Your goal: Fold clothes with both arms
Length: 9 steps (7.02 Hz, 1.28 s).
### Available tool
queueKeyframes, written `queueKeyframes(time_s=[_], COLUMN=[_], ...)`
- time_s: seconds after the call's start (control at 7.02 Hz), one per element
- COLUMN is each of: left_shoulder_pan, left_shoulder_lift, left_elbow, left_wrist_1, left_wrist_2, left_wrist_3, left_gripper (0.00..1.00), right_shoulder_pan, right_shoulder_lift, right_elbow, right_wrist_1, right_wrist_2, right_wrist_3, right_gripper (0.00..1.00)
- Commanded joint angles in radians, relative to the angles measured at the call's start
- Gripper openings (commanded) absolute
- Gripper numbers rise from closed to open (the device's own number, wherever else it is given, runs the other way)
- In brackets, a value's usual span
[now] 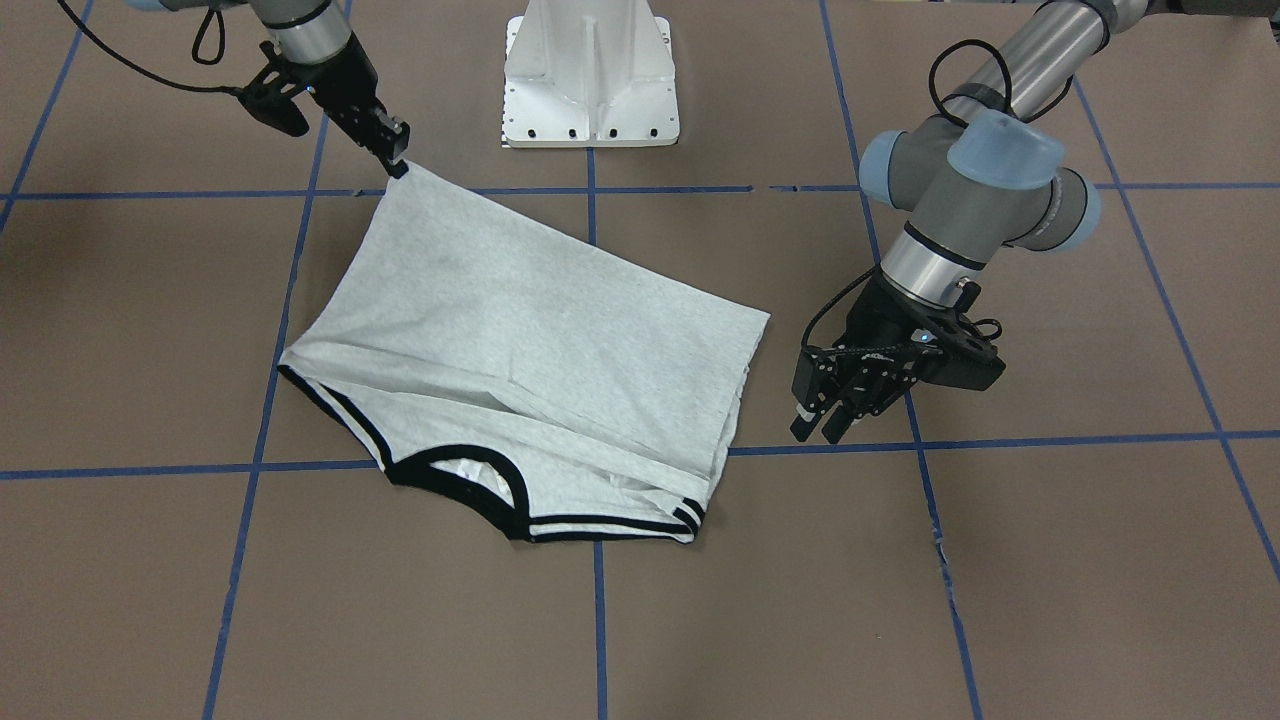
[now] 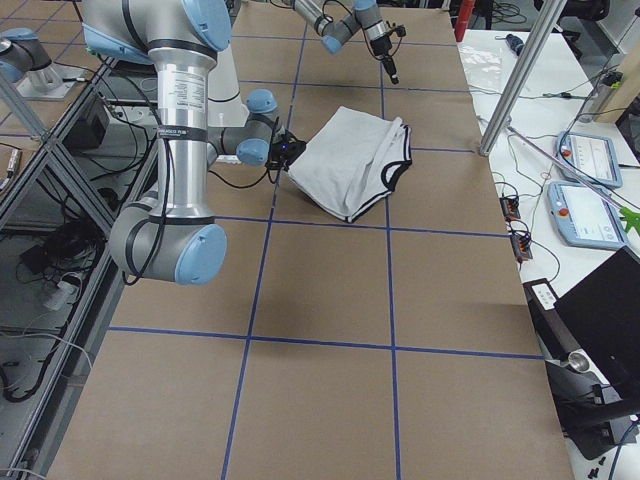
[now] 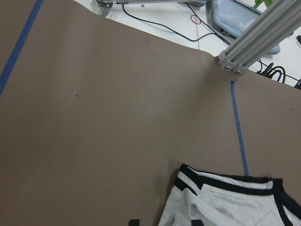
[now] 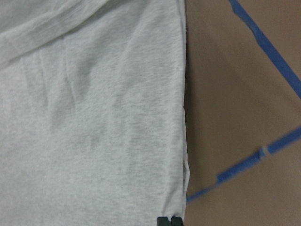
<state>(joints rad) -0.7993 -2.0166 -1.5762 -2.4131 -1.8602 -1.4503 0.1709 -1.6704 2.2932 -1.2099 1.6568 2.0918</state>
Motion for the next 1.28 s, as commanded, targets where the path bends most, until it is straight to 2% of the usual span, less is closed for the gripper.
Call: queueKeyframes(time_s=[0.0,0.14,0.29,0.57,0.71,1.0,1.14], left_shoulder_pan=[0.017,0.046,0.075,0.184,0.228,0.340,0.380], left_shoulder_lift=[0.120,0.187,0.215,0.222,0.213,0.193,0.184], left_elbow=[-0.188,-0.250,-0.271,-0.289,-0.288,-0.274,-0.250], left_wrist_1=[0.003,0.002,0.002,0.012,0.091,0.196,0.219], left_wrist_2=[-0.130,-0.123,-0.123,-0.113,-0.058,0.041,0.091], left_wrist_3=[-0.171,-0.174,-0.176,-0.298,-0.306,-0.306,-0.308], left_gripper=[0.56,0.70,0.77,0.78,0.77,0.75,0.68], right_shoulder_pan=[-0.190,-0.233,-0.226,-0.036,0.070,0.220,0.255], right_shoulder_lift=[-0.066,-0.060,-0.058,-0.046,-0.042,0.154,0.214], right_elbow=[0.100,0.109,0.109,0.100,0.072,-0.077,-0.125], right_wrist_1=[0.000,0.000,-0.002,-0.002,0.000,0.000,0.000], right_wrist_2=[0.005,-0.018,-0.093,-0.117,-0.117,-0.117,-0.109], right_wrist_3=[0.033,0.034,0.034,0.024,0.014,-0.096,-0.102], right_gripper=[0.00,0.99,1.00,1.00,1.00,1.00,1.00])
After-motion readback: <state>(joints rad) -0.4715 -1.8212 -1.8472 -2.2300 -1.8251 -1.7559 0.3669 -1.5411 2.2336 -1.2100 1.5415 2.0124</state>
